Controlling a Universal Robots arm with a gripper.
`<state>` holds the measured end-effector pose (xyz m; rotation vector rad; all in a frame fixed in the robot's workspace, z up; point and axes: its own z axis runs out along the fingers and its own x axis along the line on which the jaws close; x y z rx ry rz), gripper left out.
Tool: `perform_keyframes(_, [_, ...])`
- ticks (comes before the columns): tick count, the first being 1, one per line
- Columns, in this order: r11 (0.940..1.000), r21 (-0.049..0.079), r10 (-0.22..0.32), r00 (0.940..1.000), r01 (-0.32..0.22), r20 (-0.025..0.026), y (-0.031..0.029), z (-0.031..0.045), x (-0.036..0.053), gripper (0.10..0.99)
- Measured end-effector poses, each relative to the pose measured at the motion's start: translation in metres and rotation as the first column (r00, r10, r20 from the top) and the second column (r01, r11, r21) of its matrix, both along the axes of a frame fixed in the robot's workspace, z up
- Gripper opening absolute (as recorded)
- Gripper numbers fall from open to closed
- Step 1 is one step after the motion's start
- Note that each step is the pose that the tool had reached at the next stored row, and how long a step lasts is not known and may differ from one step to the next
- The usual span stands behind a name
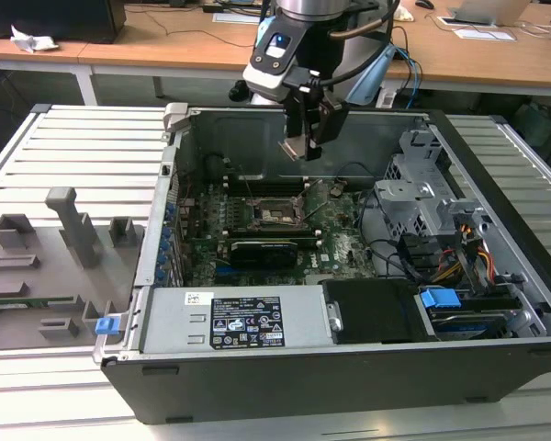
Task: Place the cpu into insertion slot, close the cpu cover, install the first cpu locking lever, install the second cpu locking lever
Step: 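Place the cpu into insertion slot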
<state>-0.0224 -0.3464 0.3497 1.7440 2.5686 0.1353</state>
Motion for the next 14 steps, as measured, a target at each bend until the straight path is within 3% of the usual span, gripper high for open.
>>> perform_keyframes(14, [0.9957, 0.0, -0.093, 0.9957, 0.093, 0.0, 0.0, -0.0003, 0.0, 0.541])
